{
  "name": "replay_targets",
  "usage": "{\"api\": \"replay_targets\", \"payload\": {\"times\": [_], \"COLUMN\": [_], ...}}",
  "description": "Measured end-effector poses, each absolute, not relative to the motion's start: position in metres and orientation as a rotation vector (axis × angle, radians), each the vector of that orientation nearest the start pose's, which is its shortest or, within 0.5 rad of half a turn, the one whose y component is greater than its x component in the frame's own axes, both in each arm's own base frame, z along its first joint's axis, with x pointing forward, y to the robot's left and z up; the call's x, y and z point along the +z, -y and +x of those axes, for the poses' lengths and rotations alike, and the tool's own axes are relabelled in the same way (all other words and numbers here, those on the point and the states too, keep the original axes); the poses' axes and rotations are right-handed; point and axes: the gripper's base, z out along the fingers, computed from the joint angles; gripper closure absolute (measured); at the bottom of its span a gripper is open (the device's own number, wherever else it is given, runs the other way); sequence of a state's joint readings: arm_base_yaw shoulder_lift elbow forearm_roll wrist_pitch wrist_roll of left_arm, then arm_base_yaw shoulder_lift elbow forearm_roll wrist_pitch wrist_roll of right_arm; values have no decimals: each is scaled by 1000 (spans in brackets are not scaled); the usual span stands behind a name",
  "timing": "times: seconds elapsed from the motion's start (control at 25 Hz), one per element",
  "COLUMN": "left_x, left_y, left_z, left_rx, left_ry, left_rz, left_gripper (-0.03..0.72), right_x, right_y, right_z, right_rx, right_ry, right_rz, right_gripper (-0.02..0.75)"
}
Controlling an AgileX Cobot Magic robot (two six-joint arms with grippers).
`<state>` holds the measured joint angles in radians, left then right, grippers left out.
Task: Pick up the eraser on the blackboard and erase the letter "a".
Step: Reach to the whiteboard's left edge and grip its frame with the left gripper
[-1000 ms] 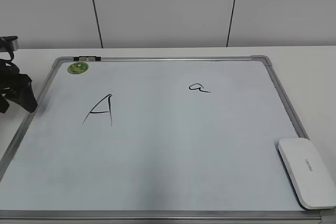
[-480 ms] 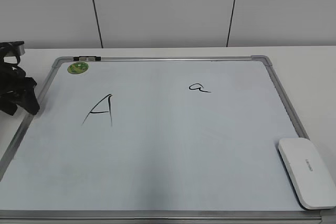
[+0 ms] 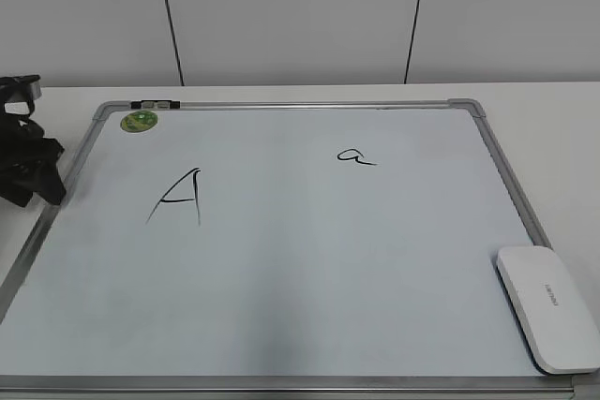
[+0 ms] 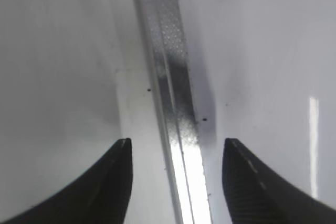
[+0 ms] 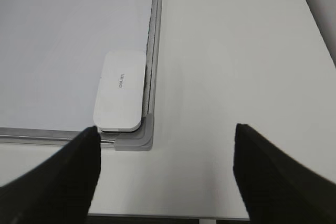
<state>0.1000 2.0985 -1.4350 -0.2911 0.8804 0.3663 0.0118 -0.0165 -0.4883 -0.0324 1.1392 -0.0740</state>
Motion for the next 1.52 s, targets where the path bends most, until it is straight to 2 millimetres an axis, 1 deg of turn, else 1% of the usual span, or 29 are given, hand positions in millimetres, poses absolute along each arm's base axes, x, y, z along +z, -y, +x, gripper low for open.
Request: {"api": "replay_targets", "payload": {"times": [0.08, 0.28, 0.4, 0.64, 0.8, 1.36, 1.52], "left_x": [141, 139, 138, 132, 131, 132, 126], "left_y": [-27, -38, -37, -36, -35, -35, -35], "left_z": [409, 411, 415, 418, 418, 418, 418], "left_rx": [-311, -398, -428, -477, -482, -487, -498], "left_ry": [-2959, -2952, -2949, -2966, -2971, -2971, -2989], "left_rz": [108, 67, 60, 50, 49, 50, 50], "left_gripper": [302, 328, 355, 372, 414, 441, 443], "right_x": [268, 268, 268, 268, 268, 268, 268], "right_y": [3, 3, 3, 3, 3, 3, 3], "right_z": [-10, -10, -10, -10, -10, -10, -10], "right_rx": [-76, -76, -76, -76, -76, -76, -76], "right_ry": [-2117, -2117, -2117, -2117, -2117, -2117, -2117], "right_rz": [-88, -88, -88, -88, -88, -88, -88], "right_gripper": [151, 151, 151, 151, 151, 151, 152]}}
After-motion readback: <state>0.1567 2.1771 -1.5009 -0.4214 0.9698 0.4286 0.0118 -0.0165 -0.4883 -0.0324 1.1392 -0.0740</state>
